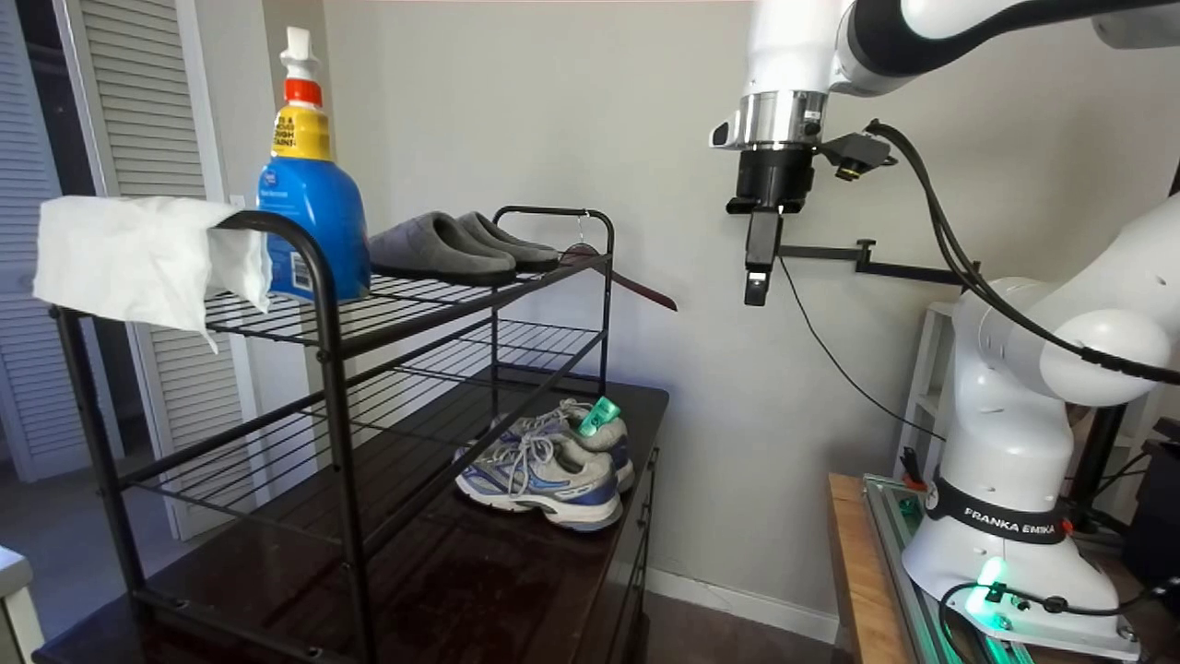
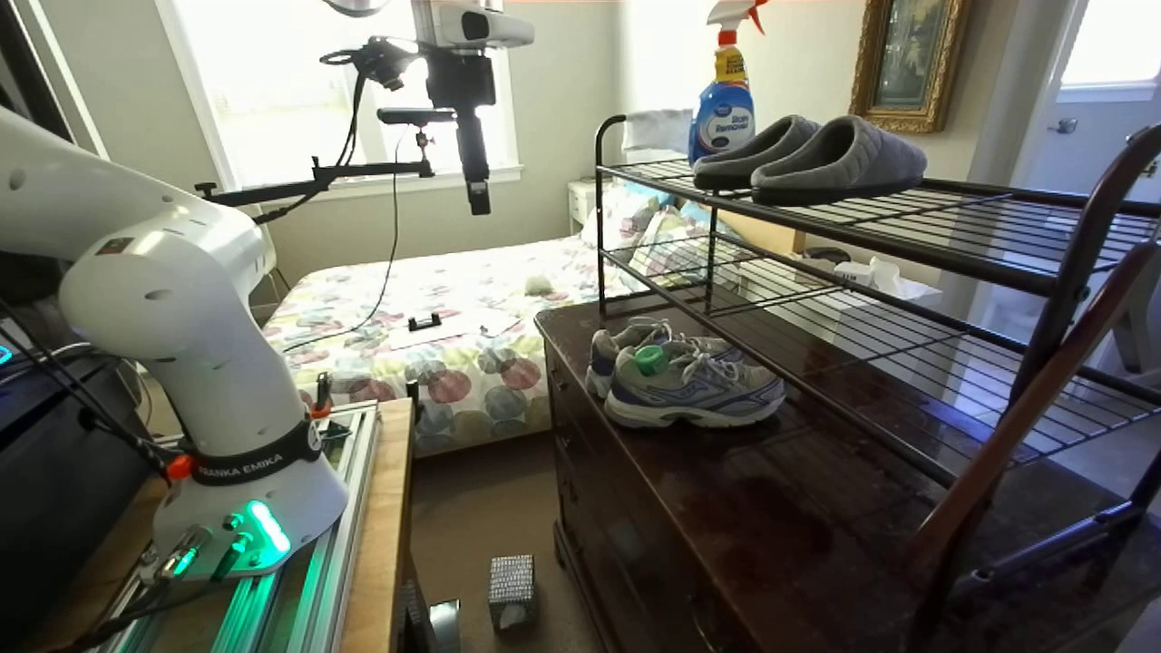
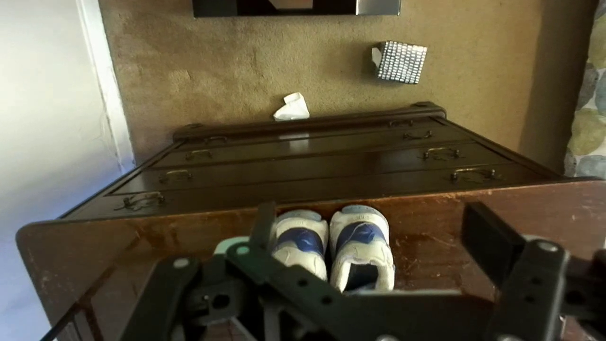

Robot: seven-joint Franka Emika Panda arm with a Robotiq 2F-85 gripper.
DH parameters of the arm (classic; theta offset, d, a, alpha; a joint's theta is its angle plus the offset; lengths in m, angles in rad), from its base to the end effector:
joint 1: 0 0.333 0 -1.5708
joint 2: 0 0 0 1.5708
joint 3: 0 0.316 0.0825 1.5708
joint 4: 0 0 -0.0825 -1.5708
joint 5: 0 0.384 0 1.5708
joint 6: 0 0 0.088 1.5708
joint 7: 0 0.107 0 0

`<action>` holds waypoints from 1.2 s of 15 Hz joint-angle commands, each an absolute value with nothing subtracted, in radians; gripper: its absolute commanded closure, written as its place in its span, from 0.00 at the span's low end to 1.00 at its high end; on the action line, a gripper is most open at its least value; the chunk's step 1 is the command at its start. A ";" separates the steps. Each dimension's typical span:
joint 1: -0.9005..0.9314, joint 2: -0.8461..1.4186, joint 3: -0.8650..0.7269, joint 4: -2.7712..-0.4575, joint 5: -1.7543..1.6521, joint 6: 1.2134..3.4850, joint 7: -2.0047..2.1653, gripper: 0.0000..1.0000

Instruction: Put the house slippers on the cabinet.

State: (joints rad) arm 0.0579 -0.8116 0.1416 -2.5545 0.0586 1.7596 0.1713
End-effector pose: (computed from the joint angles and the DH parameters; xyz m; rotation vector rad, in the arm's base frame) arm 0.3032 0.0721 0.5174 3.0989 -0.0397 0.0300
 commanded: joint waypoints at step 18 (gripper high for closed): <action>0.033 -0.159 0.144 -1.918 -0.111 2.063 0.186 0.00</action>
State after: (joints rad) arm 0.0381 -0.2740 0.1421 -2.0517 -0.0728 2.0794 0.1474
